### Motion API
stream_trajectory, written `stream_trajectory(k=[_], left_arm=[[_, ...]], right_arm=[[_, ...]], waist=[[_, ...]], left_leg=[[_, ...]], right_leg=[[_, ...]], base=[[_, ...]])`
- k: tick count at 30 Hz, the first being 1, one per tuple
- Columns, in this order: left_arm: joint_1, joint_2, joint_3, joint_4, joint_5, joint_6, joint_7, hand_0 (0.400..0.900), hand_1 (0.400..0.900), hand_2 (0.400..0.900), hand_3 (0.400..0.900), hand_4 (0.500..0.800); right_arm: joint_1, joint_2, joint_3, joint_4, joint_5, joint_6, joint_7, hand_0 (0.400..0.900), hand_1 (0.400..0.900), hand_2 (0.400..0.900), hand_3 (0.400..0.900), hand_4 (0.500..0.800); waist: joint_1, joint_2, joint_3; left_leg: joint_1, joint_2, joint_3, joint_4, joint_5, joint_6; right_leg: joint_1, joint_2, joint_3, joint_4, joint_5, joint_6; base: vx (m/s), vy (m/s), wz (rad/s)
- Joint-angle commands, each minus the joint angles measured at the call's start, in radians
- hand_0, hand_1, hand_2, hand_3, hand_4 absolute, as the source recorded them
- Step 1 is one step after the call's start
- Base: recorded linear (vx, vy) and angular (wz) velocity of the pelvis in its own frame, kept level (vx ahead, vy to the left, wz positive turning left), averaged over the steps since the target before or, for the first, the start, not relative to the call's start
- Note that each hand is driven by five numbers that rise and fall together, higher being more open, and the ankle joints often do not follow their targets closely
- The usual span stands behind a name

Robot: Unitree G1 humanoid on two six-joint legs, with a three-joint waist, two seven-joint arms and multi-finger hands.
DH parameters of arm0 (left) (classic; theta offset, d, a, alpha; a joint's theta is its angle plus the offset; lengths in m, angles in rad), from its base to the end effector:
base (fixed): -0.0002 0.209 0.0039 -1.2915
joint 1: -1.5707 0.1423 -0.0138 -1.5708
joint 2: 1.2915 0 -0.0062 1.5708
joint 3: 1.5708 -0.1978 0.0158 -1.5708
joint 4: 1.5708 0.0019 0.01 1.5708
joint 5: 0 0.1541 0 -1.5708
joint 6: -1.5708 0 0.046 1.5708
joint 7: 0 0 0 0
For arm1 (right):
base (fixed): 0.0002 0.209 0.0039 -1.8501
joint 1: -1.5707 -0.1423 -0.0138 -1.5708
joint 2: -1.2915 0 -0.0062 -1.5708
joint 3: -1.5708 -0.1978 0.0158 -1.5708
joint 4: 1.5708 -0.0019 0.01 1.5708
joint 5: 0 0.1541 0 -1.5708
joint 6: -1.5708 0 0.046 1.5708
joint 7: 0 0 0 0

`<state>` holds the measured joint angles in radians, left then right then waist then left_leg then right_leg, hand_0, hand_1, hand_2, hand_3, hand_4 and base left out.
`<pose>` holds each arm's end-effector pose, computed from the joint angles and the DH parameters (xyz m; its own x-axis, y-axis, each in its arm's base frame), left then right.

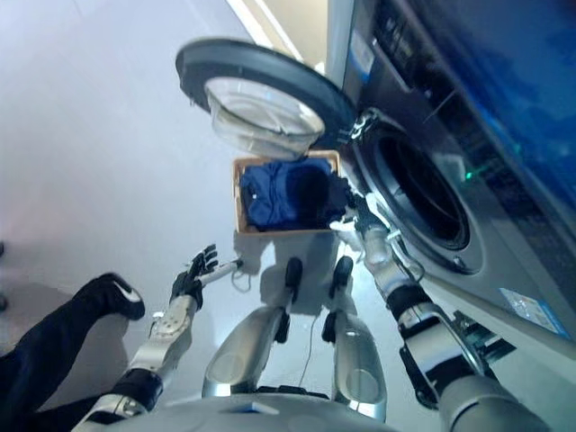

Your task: Put the clothes in the basket into the washing machine.

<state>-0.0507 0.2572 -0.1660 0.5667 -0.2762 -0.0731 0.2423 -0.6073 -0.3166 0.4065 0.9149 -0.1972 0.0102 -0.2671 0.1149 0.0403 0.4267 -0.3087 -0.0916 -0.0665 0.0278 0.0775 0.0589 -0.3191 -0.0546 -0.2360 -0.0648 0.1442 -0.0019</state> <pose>0.1990 0.1968 -0.0619 0.8737 0.2273 -0.4301 -0.1876 0.9732 0.1331 0.3179 -0.1750 0.0074 0.9749 -0.0814 -0.2074 -0.0958 0.6872 -0.7201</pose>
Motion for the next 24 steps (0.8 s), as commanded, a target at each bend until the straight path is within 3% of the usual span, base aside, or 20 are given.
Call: stream_trajectory(k=[1,10,23,24], left_arm=[[0.017,0.105,-0.021,-0.115,0.017,-0.099,0.067,0.9,0.9,0.9,0.9,0.8],[0.018,0.165,-0.094,-0.304,-0.007,-0.148,0.075,0.9,0.9,0.9,0.9,0.8],[-0.002,0.188,-0.179,-0.412,-0.01,-0.164,0.091,0.9,0.9,0.9,0.9,0.8],[-0.006,0.189,-0.18,-0.427,-0.01,-0.165,0.091,0.9,0.9,0.9,0.9,0.8]], right_arm=[[-0.108,-0.021,0.078,0.044,-0.103,-0.034,-0.087,0.9,0.9,0.9,0.9,0.8],[-0.314,-0.105,0.11,0.207,-0.173,-0.018,-0.189,0.9,0.9,0.9,0.9,0.8],[-0.448,-0.185,0.102,0.3,-0.208,0.01,-0.29,0.9,0.9,0.9,0.9,0.8],[-0.449,-0.192,0.102,0.302,-0.207,0.011,-0.291,0.9,0.9,0.9,0.9,0.8]], waist=[[0.016,-0.024,-0.012],[0.066,0.055,0.067],[0.113,0.144,0.093],[0.119,0.153,0.092]], left_leg=[[-0.118,0.007,-0.007,0.11,-0.096,-0.037],[-0.302,-0.024,-0.038,0.169,-0.082,-0.041],[-0.479,-0.051,-0.066,0.207,-0.07,-0.039],[-0.48,-0.05,-0.073,0.214,-0.1,-0.043]], right_leg=[[-0.066,-0.127,0.035,0.093,-0.042,0.125],[-0.257,-0.152,0.009,0.191,-0.057,0.123],[-0.461,-0.186,0.003,0.296,-0.088,0.125],[-0.47,-0.185,0.015,0.318,-0.122,0.134]], base=[[-0.09,0.025,0.08],[-0.07,-0.002,0.19],[0.01,0.003,0.12],[0.1,-0.029,0.16]])
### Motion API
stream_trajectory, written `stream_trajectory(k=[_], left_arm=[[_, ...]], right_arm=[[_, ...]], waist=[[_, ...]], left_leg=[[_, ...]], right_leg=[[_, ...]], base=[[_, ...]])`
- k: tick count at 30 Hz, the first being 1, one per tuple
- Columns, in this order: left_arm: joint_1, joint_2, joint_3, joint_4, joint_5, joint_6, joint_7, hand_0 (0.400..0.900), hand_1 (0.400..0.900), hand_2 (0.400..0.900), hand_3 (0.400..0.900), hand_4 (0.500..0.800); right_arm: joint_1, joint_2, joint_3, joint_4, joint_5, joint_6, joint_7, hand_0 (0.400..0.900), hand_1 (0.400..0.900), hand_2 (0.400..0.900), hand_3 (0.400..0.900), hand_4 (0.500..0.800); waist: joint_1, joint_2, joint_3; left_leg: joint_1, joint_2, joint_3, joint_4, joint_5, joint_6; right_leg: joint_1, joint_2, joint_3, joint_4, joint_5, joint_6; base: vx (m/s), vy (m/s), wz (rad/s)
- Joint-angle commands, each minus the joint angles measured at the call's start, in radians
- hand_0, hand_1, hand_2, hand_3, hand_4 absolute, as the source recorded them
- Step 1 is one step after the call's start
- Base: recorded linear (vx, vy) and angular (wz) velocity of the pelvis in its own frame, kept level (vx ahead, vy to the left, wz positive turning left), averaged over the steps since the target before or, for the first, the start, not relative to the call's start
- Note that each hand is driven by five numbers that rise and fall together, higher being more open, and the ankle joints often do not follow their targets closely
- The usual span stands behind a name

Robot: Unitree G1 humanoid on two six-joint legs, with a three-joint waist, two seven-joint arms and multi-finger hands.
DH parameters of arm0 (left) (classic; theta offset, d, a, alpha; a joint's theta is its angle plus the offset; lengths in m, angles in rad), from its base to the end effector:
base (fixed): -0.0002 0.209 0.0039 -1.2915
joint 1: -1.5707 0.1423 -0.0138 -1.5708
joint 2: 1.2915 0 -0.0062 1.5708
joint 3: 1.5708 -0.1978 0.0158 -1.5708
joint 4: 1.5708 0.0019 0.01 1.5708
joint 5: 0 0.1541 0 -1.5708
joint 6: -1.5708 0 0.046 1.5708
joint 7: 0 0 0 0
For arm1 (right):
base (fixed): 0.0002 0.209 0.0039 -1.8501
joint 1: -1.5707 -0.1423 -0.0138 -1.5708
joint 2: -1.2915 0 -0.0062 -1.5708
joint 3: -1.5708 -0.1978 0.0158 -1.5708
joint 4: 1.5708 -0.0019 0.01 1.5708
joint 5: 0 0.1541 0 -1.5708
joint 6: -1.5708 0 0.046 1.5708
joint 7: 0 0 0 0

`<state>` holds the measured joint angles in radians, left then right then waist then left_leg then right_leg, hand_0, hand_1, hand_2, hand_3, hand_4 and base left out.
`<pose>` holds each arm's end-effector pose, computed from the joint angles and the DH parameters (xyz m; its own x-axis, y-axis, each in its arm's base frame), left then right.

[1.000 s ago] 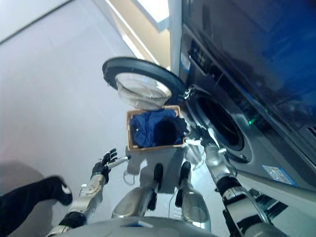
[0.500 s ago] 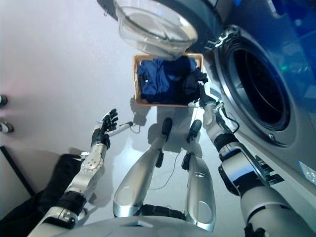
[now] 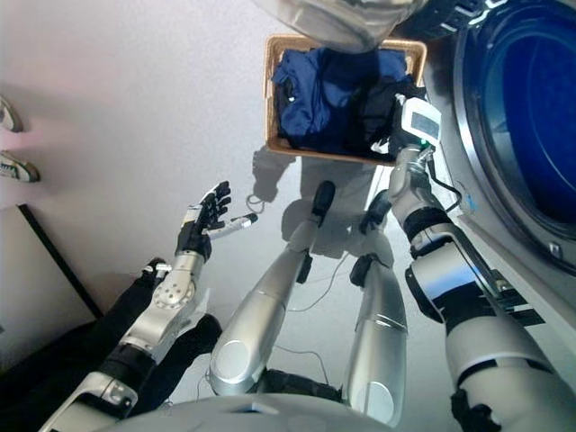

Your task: Put the clothes in the basket into the washing machine.

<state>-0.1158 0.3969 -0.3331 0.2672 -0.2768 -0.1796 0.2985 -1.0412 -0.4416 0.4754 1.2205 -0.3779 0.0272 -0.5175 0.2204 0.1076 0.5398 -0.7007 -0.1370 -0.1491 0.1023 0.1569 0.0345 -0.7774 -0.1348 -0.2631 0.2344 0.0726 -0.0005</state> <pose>0.2314 0.1781 0.0035 0.9984 0.0399 -0.0410 -0.0326 0.9857 0.1651 0.3850 -0.2131 0.1187 0.9286 -0.2721 0.2522 0.3333 0.3132 -0.8893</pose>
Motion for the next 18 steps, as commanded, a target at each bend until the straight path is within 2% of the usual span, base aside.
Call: stream_trajectory(k=[1,10,18], left_arm=[[0.056,0.047,-0.018,-0.132,-0.01,-0.058,0.034,0.9,0.9,0.9,0.9,0.8],[0.044,0.032,-0.056,-0.146,0.001,-0.06,0.04,0.9,0.9,0.9,0.9,0.8],[0.042,0.066,-0.072,-0.226,0.015,-0.082,0.041,0.9,0.9,0.9,0.9,0.8]], right_arm=[[-0.016,-0.073,0.034,0.0,-0.026,-0.005,-0.04,0.9,0.9,0.9,0.9,0.8],[-0.025,-0.096,0.055,0.049,-0.09,0.022,-0.037,0.9,0.9,0.9,0.9,0.8],[-0.067,-0.167,0.128,0.08,-0.216,0.076,-0.054,0.9,0.9,0.9,0.9,0.8]], waist=[[0.017,0.09,-0.021],[0.033,0.136,-0.02],[0.058,0.192,-0.02]], left_leg=[[-0.1,-0.007,0.008,0.142,-0.179,-0.019],[-0.171,-0.02,0.002,0.147,-0.177,-0.014],[-0.227,-0.037,-0.005,0.142,-0.163,-0.016]], right_leg=[[-0.024,-0.109,0.042,0.026,-0.053,0.133],[-0.111,-0.126,0.048,0.062,-0.067,0.137],[-0.191,-0.146,0.059,0.106,-0.076,0.141]], base=[[0.1,-0.022,0.14],[0.01,0.006,0.02],[-0.01,0.017,0.08]])
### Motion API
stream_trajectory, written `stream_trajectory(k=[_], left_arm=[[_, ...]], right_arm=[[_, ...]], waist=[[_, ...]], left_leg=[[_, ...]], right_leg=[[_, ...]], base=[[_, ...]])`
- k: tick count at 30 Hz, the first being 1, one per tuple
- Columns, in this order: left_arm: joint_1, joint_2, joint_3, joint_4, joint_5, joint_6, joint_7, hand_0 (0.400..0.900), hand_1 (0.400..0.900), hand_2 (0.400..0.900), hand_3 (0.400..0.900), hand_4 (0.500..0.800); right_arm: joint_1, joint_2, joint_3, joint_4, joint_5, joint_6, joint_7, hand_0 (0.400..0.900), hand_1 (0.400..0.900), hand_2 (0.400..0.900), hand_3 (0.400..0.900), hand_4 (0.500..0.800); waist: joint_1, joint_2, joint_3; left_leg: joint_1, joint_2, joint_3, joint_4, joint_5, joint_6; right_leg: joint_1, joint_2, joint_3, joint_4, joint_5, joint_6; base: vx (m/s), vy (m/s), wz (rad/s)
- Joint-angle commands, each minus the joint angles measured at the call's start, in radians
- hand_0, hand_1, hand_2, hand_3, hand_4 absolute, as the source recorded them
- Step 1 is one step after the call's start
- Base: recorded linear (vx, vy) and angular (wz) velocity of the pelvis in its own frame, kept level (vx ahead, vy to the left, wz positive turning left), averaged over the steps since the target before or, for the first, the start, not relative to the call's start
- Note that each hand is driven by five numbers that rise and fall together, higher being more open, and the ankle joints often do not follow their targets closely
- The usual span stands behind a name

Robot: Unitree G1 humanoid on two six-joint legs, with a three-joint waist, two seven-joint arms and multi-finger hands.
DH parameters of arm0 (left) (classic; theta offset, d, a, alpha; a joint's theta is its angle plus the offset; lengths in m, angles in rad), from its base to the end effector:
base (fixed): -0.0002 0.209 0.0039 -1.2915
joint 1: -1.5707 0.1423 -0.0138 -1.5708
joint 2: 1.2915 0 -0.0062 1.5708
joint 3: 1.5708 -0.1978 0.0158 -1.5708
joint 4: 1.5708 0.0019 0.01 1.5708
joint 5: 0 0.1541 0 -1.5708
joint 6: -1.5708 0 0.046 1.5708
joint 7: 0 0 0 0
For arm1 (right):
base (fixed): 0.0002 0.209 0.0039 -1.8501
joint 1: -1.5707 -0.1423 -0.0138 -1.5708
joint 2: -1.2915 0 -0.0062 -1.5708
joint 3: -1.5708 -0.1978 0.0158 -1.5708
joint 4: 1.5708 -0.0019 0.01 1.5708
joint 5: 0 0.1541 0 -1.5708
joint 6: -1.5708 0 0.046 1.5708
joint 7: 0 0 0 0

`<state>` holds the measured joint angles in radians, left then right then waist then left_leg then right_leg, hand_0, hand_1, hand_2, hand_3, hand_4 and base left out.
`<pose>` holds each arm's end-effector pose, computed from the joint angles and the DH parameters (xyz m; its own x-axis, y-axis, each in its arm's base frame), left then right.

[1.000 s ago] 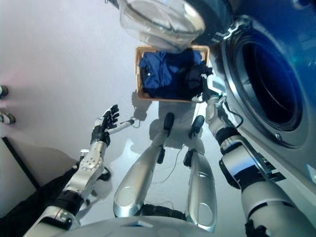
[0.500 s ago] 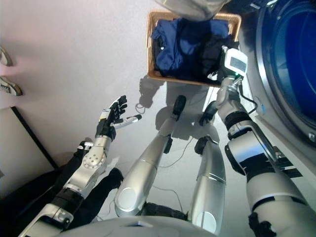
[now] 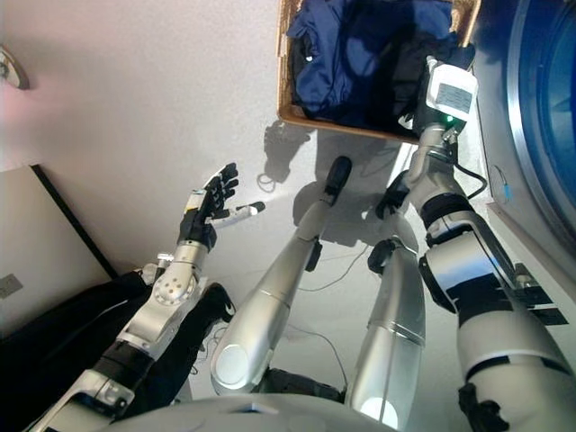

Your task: Put the clothes in the basket into the washing machine.

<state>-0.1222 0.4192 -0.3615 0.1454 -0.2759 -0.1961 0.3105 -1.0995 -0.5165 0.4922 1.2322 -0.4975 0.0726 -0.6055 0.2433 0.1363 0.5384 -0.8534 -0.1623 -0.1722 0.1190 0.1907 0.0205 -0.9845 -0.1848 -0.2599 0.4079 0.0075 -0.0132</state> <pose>0.2332 0.1668 0.0255 0.9968 -0.0258 0.0759 0.0144 0.9892 0.1461 0.3884 -0.2371 0.1472 0.8619 -0.2950 0.4124 0.4581 0.1045 -0.8827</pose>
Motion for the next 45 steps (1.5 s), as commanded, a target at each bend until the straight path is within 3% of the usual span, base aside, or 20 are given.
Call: stream_trajectory(k=[1,10,11,12,13,14,24,35,40,45], left_arm=[[0.049,0.049,-0.043,-0.111,0.016,-0.069,0.03,0.9,0.9,0.9,0.9,0.8],[0.037,0.068,-0.037,-0.149,0.026,-0.082,0.027,0.9,0.9,0.9,0.9,0.8],[0.038,0.068,-0.033,-0.15,0.026,-0.081,0.029,0.9,0.9,0.9,0.9,0.8],[0.038,0.066,-0.032,-0.151,0.026,-0.079,0.028,0.9,0.9,0.9,0.9,0.8],[0.037,0.064,-0.032,-0.151,0.026,-0.078,0.028,0.9,0.9,0.9,0.9,0.8],[0.036,0.065,-0.032,-0.151,0.025,-0.079,0.028,0.9,0.9,0.9,0.9,0.8],[0.009,0.056,-0.029,-0.15,0.021,-0.068,0.041,0.9,0.9,0.9,0.9,0.8],[0.004,0.058,-0.025,-0.127,0.057,-0.043,0.072,0.9,0.9,0.9,0.9,0.8],[0.01,0.04,-0.028,-0.098,0.05,-0.035,0.085,0.9,0.9,0.9,0.9,0.8],[0.018,0.023,-0.018,-0.081,0.036,-0.03,0.084,0.9,0.9,0.9,0.9,0.8]], right_arm=[[-0.015,-0.107,0.121,0.074,-0.118,0.042,0.031,0.9,0.9,0.9,0.9,0.8],[-0.056,-0.181,0.165,0.108,-0.208,0.086,0.058,0.9,0.9,0.9,0.9,0.8],[-0.064,-0.187,0.165,0.109,-0.207,0.086,0.064,0.792,0.792,0.792,0.792,0.735],[-0.069,-0.188,0.164,0.107,-0.202,0.082,0.066,0.792,0.792,0.792,0.792,0.735],[-0.073,-0.19,0.163,0.105,-0.199,0.082,0.067,0.518,0.518,0.518,0.518,0.571],[-0.078,-0.191,0.164,0.103,-0.195,0.081,0.067,0.4,0.4,0.4,0.4,0.5],[-0.09,-0.176,0.071,0.031,-0.012,0.019,0.016,0.4,0.4,0.4,0.4,0.5],[0.001,-0.115,-0.163,-0.352,0.452,-0.188,-0.038,0.4,0.4,0.4,0.4,0.5],[0.08,-0.021,-0.345,-0.542,0.701,-0.317,-0.064,0.4,0.4,0.4,0.4,0.5],[0.208,0.08,-0.432,-0.721,0.814,-0.407,-0.048,0.4,0.4,0.4,0.4,0.5]], waist=[[0.037,0.168,-0.018],[0.043,0.196,-0.018],[0.042,0.198,-0.018],[0.043,0.2,-0.018],[0.043,0.2,-0.018],[0.043,0.199,-0.018],[0.023,0.175,-0.018],[-0.073,0.09,-0.018],[-0.119,0.063,-0.018],[-0.164,0.032,-0.018]], left_leg=[[-0.086,-0.016,0.02,0.128,-0.195,-0.002],[-0.163,-0.042,0.022,0.161,-0.19,-0.005],[-0.17,-0.043,0.025,0.164,-0.19,-0.004],[-0.176,-0.043,0.027,0.167,-0.19,-0.003],[-0.18,-0.044,0.029,0.168,-0.19,-0.002],[-0.183,-0.044,0.028,0.169,-0.189,0.0],[-0.173,-0.031,0.03,0.16,-0.188,-0.002],[-0.167,0.009,0.064,0.124,-0.157,-0.01],[-0.15,0.025,0.079,0.105,-0.158,-0.013],[-0.135,0.038,0.102,0.107,-0.168,-0.01]], right_leg=[[0.004,-0.098,0.058,-0.06,-0.011,0.154],[-0.086,-0.122,0.08,0.015,-0.027,0.16],[-0.095,-0.123,0.081,0.024,-0.028,0.16],[-0.101,-0.125,0.083,0.029,-0.029,0.161],[-0.106,-0.126,0.084,0.033,-0.03,0.161],[-0.109,-0.127,0.086,0.036,-0.03,0.162],[-0.085,-0.122,0.082,0.001,-0.022,0.164],[-0.053,-0.085,0.082,-0.125,0.054,0.151],[-0.032,-0.064,0.092,-0.174,0.068,0.151],[-0.012,-0.042,0.107,-0.208,0.082,0.149]], base=[[-0.03,0.022,0.09],[-0.03,0.022,0.09],[0.0,0.0,0.0],[0.0,0.0,0.0],[0.0,0.0,0.0],[0.0,0.018,-0.05],[0.01,0.0,-0.02],[-0.02,0.008,-0.19],[0.0,0.003,-0.24],[0.01,0.024,-0.28]])
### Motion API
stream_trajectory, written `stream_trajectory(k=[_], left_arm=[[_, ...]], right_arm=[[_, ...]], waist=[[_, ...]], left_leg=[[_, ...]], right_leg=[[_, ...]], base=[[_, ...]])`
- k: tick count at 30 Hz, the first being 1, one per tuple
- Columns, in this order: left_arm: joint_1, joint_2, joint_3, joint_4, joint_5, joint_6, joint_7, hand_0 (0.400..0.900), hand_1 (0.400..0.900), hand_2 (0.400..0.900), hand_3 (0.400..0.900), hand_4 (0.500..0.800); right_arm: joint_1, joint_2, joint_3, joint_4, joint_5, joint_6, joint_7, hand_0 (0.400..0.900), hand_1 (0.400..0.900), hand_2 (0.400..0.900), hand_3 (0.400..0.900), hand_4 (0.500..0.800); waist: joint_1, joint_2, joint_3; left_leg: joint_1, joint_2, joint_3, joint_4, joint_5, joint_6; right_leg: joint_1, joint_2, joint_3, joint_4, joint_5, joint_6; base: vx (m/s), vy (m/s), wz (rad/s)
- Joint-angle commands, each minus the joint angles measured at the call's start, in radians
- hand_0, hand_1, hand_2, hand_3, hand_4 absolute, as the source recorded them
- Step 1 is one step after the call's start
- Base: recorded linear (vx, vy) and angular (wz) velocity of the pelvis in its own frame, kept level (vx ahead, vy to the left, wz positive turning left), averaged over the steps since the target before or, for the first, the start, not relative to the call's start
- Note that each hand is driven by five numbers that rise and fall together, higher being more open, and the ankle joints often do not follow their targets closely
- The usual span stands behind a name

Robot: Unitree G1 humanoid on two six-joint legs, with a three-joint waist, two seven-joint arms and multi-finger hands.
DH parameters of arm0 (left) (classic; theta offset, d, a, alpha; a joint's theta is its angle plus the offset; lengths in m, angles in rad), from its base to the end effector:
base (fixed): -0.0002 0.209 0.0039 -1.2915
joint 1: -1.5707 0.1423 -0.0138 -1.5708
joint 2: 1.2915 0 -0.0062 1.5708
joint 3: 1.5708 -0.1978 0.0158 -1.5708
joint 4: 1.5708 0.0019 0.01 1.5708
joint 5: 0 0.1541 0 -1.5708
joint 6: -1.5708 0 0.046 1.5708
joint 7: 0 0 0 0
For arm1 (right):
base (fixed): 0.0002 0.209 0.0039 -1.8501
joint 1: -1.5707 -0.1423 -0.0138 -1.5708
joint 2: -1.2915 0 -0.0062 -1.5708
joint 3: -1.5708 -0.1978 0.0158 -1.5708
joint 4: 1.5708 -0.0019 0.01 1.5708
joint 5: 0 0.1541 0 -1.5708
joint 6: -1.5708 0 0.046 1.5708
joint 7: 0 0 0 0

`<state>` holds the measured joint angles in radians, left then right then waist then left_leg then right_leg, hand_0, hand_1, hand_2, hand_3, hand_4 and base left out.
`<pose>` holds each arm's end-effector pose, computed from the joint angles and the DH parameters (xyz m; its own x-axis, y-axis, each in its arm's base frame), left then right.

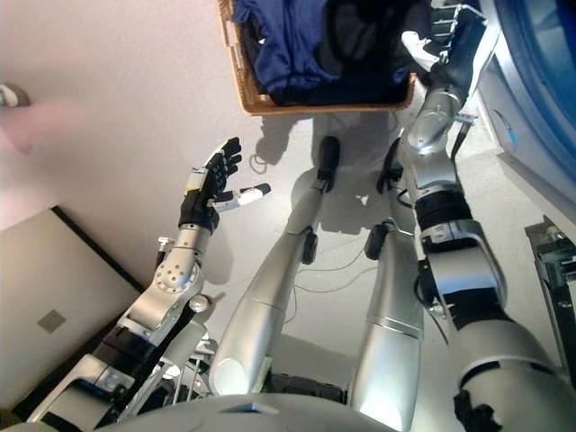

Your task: Put the clothes in the basket into the washing machine.

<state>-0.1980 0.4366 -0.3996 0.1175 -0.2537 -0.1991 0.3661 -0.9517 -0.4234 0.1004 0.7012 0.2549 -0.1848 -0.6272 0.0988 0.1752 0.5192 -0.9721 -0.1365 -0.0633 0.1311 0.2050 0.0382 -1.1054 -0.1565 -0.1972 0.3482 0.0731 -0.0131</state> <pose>0.2465 0.1563 0.0447 0.9838 -0.0426 0.1739 0.0120 0.9848 0.1733 0.3767 -0.1926 0.2006 0.7379 -0.5069 0.4456 0.5308 0.8437 0.0808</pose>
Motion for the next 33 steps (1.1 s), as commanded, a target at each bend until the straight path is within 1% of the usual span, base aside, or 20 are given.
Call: stream_trajectory(k=[1,3,4,5,8,10,13,17,21,24,27,28,29,30,33], left_arm=[[0.096,0.0,0.02,-0.053,0.01,-0.025,0.028,0.9,0.9,0.9,0.9,0.8],[0.101,-0.006,0.025,-0.054,0.002,-0.021,0.029,0.9,0.9,0.9,0.9,0.8],[0.101,-0.008,0.021,-0.053,-0.002,-0.018,0.03,0.9,0.9,0.9,0.9,0.8],[0.102,-0.011,0.016,-0.052,-0.01,-0.015,0.031,0.9,0.9,0.9,0.9,0.8],[0.094,-0.008,0.01,-0.05,-0.026,-0.005,0.043,0.9,0.9,0.9,0.9,0.8],[0.089,-0.008,0.008,-0.057,-0.035,-0.001,0.044,0.9,0.9,0.9,0.9,0.8],[0.084,-0.009,0.013,-0.068,-0.045,0.004,0.048,0.9,0.9,0.9,0.9,0.8],[0.071,-0.008,0.014,-0.066,-0.056,0.007,0.041,0.9,0.9,0.9,0.9,0.8],[0.057,-0.001,0.005,-0.055,-0.062,0.013,0.035,0.9,0.9,0.9,0.9,0.8],[0.051,0.007,-0.003,-0.057,-0.067,0.014,0.023,0.9,0.9,0.9,0.9,0.8],[0.049,0.012,-0.005,-0.048,-0.076,0.012,0.023,0.9,0.9,0.9,0.9,0.8],[0.045,0.013,-0.007,-0.041,-0.073,0.014,0.027,0.9,0.9,0.9,0.9,0.8],[0.044,0.012,-0.007,-0.04,-0.072,0.013,0.028,0.9,0.9,0.9,0.9,0.8],[0.038,0.008,-0.009,-0.031,-0.074,0.02,0.029,0.9,0.9,0.9,0.9,0.8],[0.041,0.002,-0.005,-0.027,-0.071,0.021,0.033,0.9,0.9,0.9,0.9,0.8]], right_arm=[[0.094,0.013,-0.053,-0.232,0.096,-0.175,-0.01,0.4,0.4,0.4,0.4,0.5],[0.158,0.061,-0.083,-0.324,0.164,-0.229,0.008,0.4,0.4,0.4,0.4,0.5],[0.173,0.101,-0.108,-0.357,0.245,-0.278,0.02,0.4,0.4,0.4,0.4,0.5],[0.185,0.127,-0.126,-0.379,0.302,-0.307,0.038,0.4,0.4,0.4,0.4,0.5],[0.187,0.206,-0.166,-0.453,0.487,-0.421,0.066,0.4,0.4,0.4,0.4,0.5],[0.164,0.235,-0.199,-0.479,0.578,-0.478,0.079,0.4,0.4,0.4,0.4,0.5],[0.123,0.243,-0.24,-0.5,0.633,-0.537,0.056,0.4,0.4,0.4,0.4,0.5],[0.021,0.225,-0.287,-0.497,0.72,-0.6,0.059,0.4,0.4,0.4,0.4,0.5],[-0.081,0.217,-0.281,-0.5,0.759,-0.648,0.034,0.4,0.4,0.4,0.4,0.5],[-0.153,0.196,-0.283,-0.466,0.758,-0.654,-0.001,0.4,0.4,0.4,0.4,0.5],[-0.198,0.165,-0.261,-0.375,0.752,-0.626,-0.044,0.4,0.4,0.4,0.4,0.5],[-0.206,0.16,-0.259,-0.348,0.749,-0.618,-0.065,0.594,0.594,0.594,0.594,0.616],[-0.209,0.158,-0.259,-0.345,0.748,-0.618,-0.067,0.9,0.9,0.9,0.9,0.8],[-0.218,0.165,-0.252,-0.313,0.766,-0.599,-0.063,0.9,0.9,0.9,0.9,0.8],[-0.208,0.176,-0.213,-0.263,0.769,-0.547,-0.052,0.9,0.9,0.9,0.9,0.8]], waist=[[-0.03,-0.015,0.001],[-0.051,-0.032,0.001],[-0.059,-0.037,0.001],[-0.066,-0.042,0.001],[-0.085,-0.056,0.001],[-0.093,-0.063,0.001],[-0.099,-0.068,0.001],[-0.099,-0.07,0.001],[-0.096,-0.066,0.0],[-0.086,-0.058,-0.011],[-0.08,-0.057,-0.023],[-0.081,-0.06,-0.027],[-0.08,-0.06,-0.025],[-0.08,-0.062,-0.031],[-0.08,-0.067,-0.038]], left_leg=[[-0.014,0.013,-0.004,0.096,-0.183,-0.028],[-0.008,0.017,0.002,0.096,-0.187,-0.028],[-0.005,0.017,0.003,0.098,-0.189,-0.028],[-0.001,0.016,0.006,0.1,-0.191,-0.028],[0.013,0.014,0.016,0.101,-0.199,-0.029],[0.027,0.014,0.024,0.099,-0.206,-0.03],[0.05,0.013,0.033,0.1,-0.215,-0.03],[0.089,0.01,0.048,0.107,-0.232,-0.023],[0.135,0.01,0.063,0.106,-0.243,-0.02],[0.162,0.006,0.067,0.101,-0.248,-0.017],[0.179,0.005,0.073,0.104,-0.256,-0.015],[0.183,0.006,0.075,0.105,-0.258,-0.015],[0.185,0.007,0.076,0.104,-0.259,-0.015],[0.193,0.007,0.078,0.102,-0.26,-0.016],[0.207,0.008,0.079,0.094,-0.257,-0.017]], right_leg=[[0.114,-0.066,0.048,-0.157,0.02,0.148],[0.123,-0.061,0.051,-0.171,0.026,0.147],[0.127,-0.058,0.053,-0.175,0.028,0.148],[0.133,-0.056,0.057,-0.181,0.031,0.148],[0.151,-0.05,0.066,-0.2,0.039,0.149],[0.169,-0.048,0.071,-0.217,0.047,0.151],[0.195,-0.043,0.081,-0.233,0.052,0.151],[0.238,-0.041,0.096,-0.247,0.055,0.152],[0.282,-0.04,0.11,-0.259,0.058,0.152],[0.312,-0.041,0.116,-0.265,0.056,0.151],[0.328,-0.04,0.123,-0.267,0.057,0.15],[0.333,-0.04,0.125,-0.27,0.058,0.15],[0.334,-0.04,0.125,-0.271,0.058,0.15],[0.342,-0.038,0.126,-0.275,0.06,0.151],[0.361,-0.037,0.124,-0.284,0.062,0.149]], base=[[0.01,0.02,-0.25],[0.01,0.009,-0.18],[0.01,0.006,-0.11],[0.01,0.009,-0.1],[0.01,0.031,-0.16],[0.02,0.035,-0.15],[0.02,0.039,-0.14],[0.04,0.041,-0.16],[0.05,0.015,-0.1],[0.05,0.023,-0.07],[0.05,0.036,-0.08],[0.03,0.022,-0.09],[0.03,0.01,-0.08],[0.03,-0.001,-0.03],[0.02,-0.008,0.01]])
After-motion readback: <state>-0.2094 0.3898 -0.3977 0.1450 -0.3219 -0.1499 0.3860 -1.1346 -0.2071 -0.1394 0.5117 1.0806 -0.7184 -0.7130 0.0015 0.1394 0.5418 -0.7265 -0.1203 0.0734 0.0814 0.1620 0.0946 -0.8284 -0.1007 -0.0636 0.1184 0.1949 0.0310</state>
